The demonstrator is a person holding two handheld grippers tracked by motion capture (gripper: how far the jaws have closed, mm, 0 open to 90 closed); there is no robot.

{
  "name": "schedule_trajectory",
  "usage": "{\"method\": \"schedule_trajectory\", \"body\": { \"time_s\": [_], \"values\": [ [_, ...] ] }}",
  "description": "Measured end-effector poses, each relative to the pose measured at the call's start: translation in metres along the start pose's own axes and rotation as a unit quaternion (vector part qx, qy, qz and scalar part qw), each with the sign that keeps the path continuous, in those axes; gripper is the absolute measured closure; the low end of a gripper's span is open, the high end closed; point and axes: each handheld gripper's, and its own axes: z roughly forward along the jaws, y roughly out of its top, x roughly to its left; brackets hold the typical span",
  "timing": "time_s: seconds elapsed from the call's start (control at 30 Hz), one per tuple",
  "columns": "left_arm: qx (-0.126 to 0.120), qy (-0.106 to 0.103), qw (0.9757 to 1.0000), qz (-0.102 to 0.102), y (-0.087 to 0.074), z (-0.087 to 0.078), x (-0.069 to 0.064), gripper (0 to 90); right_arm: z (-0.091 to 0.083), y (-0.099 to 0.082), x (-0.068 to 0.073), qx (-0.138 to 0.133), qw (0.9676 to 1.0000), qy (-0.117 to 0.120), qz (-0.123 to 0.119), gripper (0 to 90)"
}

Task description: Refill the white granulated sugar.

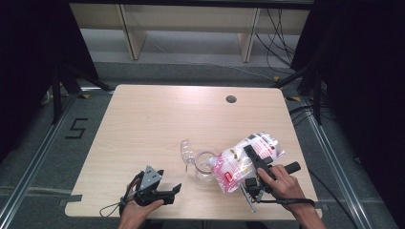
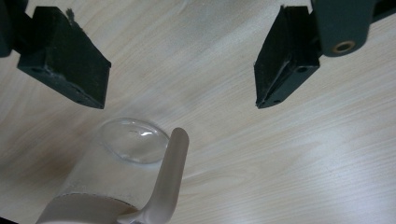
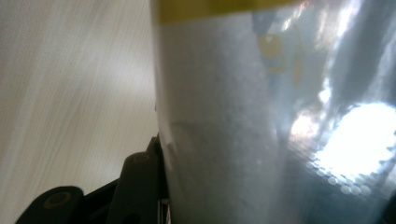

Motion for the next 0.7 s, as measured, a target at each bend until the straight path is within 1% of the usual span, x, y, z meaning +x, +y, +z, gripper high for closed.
{"method": "schedule_trajectory", "body": {
  "time_s": [0.1, 0.13, 0.2, 0.23, 0.3, 0.33, 0.37, 0.4, 0.43, 0.47, 0.57, 0.6, 0.63, 0.7],
  "values": [
    [0.000, -0.001, 1.0000, -0.001, 0.0000, 0.0001, -0.0003, 17.8, -0.0002, 0.0000, 0.0003, 0.003, 1.0000, -0.003, 0.000, 59.0],
    [0.000, 0.000, 1.0000, 0.000, 0.0000, 0.0002, -0.0002, 17.8, -0.0003, -0.0004, 0.0019, 0.006, 0.9999, 0.003, 0.011, 59.0],
    [0.000, 0.000, 1.0000, 0.000, 0.0000, 0.0002, 0.0000, 17.8, -0.0018, -0.0004, 0.0041, 0.014, 0.9996, 0.008, 0.022, 59.0],
    [0.000, 0.000, 1.0000, 0.000, 0.0001, 0.0001, 0.0000, 17.8, -0.0016, -0.0002, 0.0031, 0.013, 0.9998, 0.007, 0.017, 59.1],
    [0.000, 0.000, 1.0000, 0.000, 0.0000, 0.0001, 0.0001, 17.8, -0.0016, 0.0001, 0.0037, 0.014, 0.9998, 0.005, 0.015, 59.1],
    [0.000, 0.000, 1.0000, 0.001, 0.0000, 0.0001, 0.0001, 17.8, -0.0014, 0.0007, 0.0019, 0.014, 0.9998, 0.012, 0.006, 59.2],
    [0.000, 0.000, 1.0000, 0.001, 0.0000, 0.0001, 0.0001, 17.8, -0.0009, 0.0008, 0.0006, 0.009, 0.9999, 0.012, -0.002, 59.2],
    [0.000, 0.000, 1.0000, 0.000, 0.0000, 0.0001, 0.0002, 17.8, -0.0022, 0.0007, 0.0020, 0.016, 0.9997, 0.012, 0.010, 59.2],
    [-0.002, -0.003, 0.9999, -0.011, -0.0004, 0.0007, -0.0012, 17.8, -0.0018, 0.0005, 0.0018, 0.015, 0.9997, 0.014, 0.011, 59.3],
    [-0.002, -0.002, 1.0000, -0.009, -0.0003, 0.0006, -0.0009, 17.8, -0.0013, 0.0005, 0.0023, 0.013, 0.9998, 0.010, 0.014, 59.3],
    [-0.002, -0.002, 0.9999, -0.010, -0.0004, 0.0005, -0.0011, 17.8, -0.0007, 0.0004, 0.0009, 0.010, 0.9999, 0.008, 0.005, 59.4],
    [-0.001, -0.002, 1.0000, -0.009, -0.0004, 0.0004, -0.0010, 17.8, -0.0008, 0.0004, -0.0001, 0.009, 0.9999, 0.007, -0.001, 59.5],
    [-0.001, 0.000, 1.0000, -0.005, -0.0002, 0.0003, -0.0005, 17.8, -0.0013, 0.0006, -0.0004, 0.013, 0.9999, 0.011, -0.002, 59.5],
    [-0.001, -0.002, 1.0000, -0.008, -0.0003, 0.0006, -0.0008, 17.8, -0.0010, 0.0005, -0.0006, 0.013, 0.9999, 0.011, -0.004, 59.6]
  ]
}}
